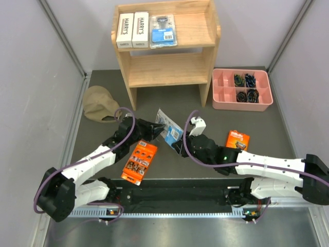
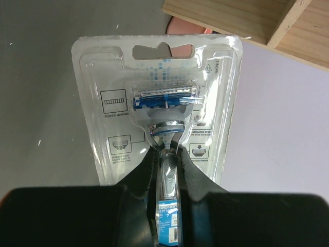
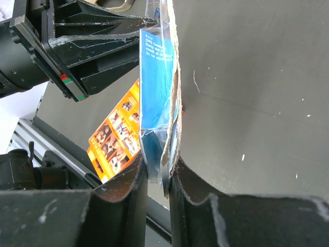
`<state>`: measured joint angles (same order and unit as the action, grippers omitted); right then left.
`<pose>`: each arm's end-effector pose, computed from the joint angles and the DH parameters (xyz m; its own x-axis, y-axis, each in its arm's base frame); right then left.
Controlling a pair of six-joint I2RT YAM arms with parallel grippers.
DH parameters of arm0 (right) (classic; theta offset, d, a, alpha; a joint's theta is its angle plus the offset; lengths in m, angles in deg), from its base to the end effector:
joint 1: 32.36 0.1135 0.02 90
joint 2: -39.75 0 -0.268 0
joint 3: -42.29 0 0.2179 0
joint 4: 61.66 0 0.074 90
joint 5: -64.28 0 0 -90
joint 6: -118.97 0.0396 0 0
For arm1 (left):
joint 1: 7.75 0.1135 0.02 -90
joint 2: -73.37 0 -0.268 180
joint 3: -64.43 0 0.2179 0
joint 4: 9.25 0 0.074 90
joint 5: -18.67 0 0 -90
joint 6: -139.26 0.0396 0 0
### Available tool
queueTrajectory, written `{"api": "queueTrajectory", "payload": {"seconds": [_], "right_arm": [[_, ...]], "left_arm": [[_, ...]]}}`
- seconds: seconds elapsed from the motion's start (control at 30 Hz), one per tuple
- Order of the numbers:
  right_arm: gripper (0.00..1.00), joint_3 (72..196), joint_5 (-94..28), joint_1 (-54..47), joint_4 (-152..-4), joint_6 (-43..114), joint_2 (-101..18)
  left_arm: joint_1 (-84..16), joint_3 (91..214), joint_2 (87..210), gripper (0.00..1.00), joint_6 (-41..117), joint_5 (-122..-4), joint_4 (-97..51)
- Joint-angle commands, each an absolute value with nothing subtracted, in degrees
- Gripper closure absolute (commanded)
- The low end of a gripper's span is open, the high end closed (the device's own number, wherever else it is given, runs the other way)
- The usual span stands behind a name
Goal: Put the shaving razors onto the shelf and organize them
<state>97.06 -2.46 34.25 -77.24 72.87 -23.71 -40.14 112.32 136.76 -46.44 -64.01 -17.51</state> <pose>0.1002 0.1923 0.2750 -0.6032 0.2102 -0.7694 -0.3915 0.7625 0.5152 0.1777 -0.1187 0.2492 -0.5929 -0.7927 0.1420 -0.4011 0.1378 -0.9056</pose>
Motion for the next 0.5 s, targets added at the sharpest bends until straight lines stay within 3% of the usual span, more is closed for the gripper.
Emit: {"api": "queueTrajectory", "payload": {"seconds": [0.0,0.17,0.2,0.3,0.37,0.47], "right_arm": [[1.00,99.5,0.8,34.4,-76.9,73.4,-23.2],[1.00,99.6,0.8,34.4,-77.4,73.4,-22.8],[1.00,99.8,0.7,34.4,-77.6,73.4,-22.7],[1.00,99.8,1.0,34.4,-77.6,73.4,-22.5],[1.00,99.8,1.1,34.4,-77.6,73.5,-22.2],[1.00,100.1,1.3,34.4,-79.0,73.6,-22.2]], "left_arm": [[-39.7,111.8,136.6,0.94,-45.8,-62.0,-12.0],[-39.6,111.6,136.3,0.63,-44.7,-61.7,-10.4],[-39.5,111.5,136.3,0.40,-44.6,-61.5,-10.0],[-39.3,112.1,136.4,0.10,-43.6,-60.7,-10.6],[-39.3,112.9,136.5,0.01,-41.9,-60.5,-12.0],[-39.3,115.6,136.2,0.01,-37.0,-61.0,-16.3]]}}
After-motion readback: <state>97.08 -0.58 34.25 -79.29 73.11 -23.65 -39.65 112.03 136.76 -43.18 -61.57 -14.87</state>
